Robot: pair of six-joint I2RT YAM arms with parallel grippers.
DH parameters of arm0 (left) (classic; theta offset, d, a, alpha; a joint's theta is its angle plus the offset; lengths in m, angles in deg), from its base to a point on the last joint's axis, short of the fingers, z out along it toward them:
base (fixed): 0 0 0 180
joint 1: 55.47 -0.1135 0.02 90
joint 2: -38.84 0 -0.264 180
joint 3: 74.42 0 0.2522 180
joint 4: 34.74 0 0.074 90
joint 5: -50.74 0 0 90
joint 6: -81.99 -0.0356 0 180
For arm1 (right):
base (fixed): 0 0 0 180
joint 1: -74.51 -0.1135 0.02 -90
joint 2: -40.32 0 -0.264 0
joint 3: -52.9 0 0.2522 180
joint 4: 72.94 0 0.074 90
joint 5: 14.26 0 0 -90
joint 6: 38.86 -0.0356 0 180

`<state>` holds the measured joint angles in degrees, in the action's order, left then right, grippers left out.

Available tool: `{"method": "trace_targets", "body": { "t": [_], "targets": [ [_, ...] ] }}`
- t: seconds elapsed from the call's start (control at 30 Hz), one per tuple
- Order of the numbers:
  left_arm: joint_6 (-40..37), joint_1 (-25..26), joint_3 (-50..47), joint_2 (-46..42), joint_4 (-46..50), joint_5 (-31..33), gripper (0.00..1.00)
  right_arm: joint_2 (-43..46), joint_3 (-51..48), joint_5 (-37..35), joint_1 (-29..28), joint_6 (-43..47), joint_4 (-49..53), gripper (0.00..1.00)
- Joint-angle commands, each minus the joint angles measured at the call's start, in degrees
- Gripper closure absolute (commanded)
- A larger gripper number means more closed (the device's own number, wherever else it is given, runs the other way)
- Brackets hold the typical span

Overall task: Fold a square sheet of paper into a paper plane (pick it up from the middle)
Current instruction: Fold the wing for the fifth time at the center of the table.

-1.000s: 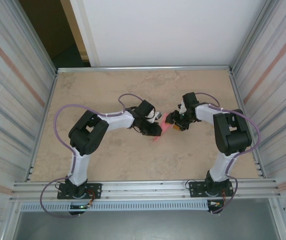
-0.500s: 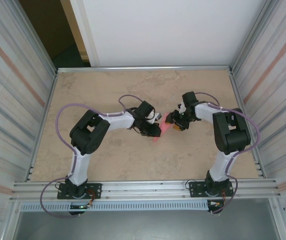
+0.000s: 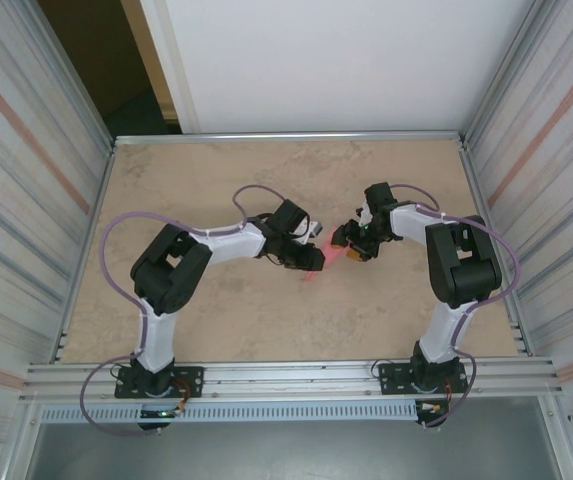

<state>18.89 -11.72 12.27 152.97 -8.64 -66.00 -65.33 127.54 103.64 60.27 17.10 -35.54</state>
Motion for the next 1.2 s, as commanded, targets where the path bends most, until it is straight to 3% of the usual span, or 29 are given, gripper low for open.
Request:
{"method": "trace_targets", "body": {
  "t": [0.0, 0.3, 0.53, 0.9, 1.17],
  "targets": [
    [-1.9, 0.88, -0.6, -2.09, 2.07, 5.18, 0.63, -5.84, -1.56, -5.69, -1.4, 0.29, -3.24, 0.45],
    [-4.65, 1.96, 1.81, 1.29, 4.24, 6.83, 0.56, -5.75, -1.52, -5.64, -1.42, 0.22, -3.08, 0.45],
    [-6.13, 2.04, 1.87, 3.01, 5.4, 6.39, 0.59, -5.97, -1.3, -5.66, -1.4, 0.29, -3.0, 0.45],
    [-6.94, 1.96, 1.85, 4.71, 6.12, 5.66, 0.74, -6.86, -1.29, -6.26, -1.4, 0.25, -2.61, 0.46],
    [-6.51, 1.86, 1.83, 5.42, 6.12, 4.96, 0.77, -7.48, -1.35, -6.61, -1.4, 0.55, -2.27, 0.47]
  ]
}}
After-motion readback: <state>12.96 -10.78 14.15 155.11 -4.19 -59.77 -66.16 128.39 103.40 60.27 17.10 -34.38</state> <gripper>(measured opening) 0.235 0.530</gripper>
